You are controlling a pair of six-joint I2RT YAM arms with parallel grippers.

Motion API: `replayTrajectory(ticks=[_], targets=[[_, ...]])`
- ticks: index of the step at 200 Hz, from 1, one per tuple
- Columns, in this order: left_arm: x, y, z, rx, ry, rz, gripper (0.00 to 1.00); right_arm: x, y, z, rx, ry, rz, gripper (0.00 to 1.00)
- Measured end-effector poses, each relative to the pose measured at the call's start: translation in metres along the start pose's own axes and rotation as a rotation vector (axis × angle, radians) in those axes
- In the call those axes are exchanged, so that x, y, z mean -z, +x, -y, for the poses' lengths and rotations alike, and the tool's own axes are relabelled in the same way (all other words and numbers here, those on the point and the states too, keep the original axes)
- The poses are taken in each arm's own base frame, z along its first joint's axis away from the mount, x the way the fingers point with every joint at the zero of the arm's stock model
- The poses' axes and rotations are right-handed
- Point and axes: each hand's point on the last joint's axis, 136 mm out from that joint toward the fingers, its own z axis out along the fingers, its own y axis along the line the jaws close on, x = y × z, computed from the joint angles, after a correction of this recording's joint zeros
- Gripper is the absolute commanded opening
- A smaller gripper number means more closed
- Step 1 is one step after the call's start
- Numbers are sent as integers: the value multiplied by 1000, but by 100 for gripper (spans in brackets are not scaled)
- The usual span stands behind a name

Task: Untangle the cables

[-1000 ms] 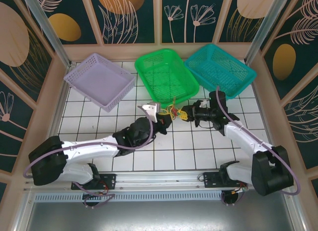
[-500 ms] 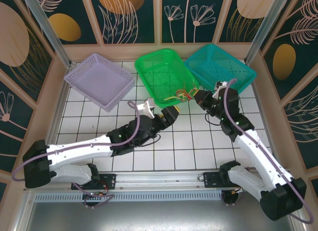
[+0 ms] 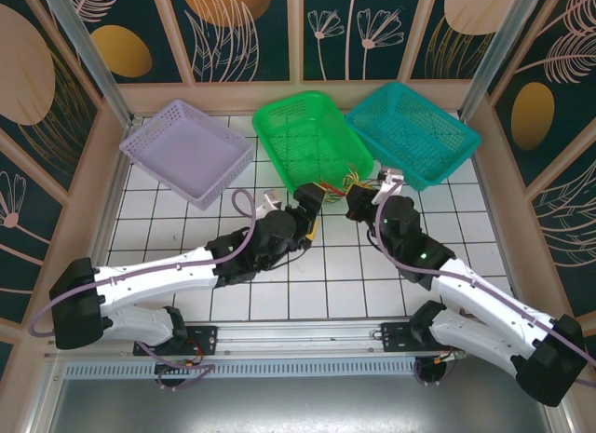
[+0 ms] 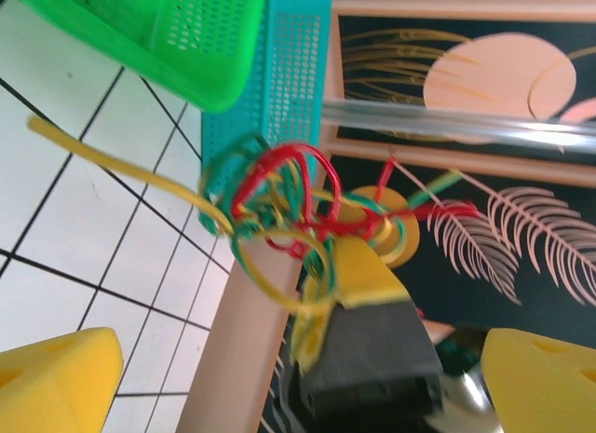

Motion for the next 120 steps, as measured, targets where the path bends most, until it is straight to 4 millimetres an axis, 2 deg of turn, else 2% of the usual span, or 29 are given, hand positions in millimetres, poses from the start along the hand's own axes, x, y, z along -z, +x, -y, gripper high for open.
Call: replayTrajectory(ticks=[28,76,86,106,120], targets=[[-14,-12,-6,22,-27,33,97,3,7,-11,26,-29,-1,0],[-30,-20,-22,60,-71,47,77,10,24,-30,65,-85,-33,0],[-34,-23,-26,64,-79,52,69,13,25,-34,70,-93,-32,0],[-41,-24,-31,67,-89,49,44,16,25,-37,72,-99,-26,0],[-45,-22,-33,79,-88,42,19,18,23,-35,69,-94,-16,0]])
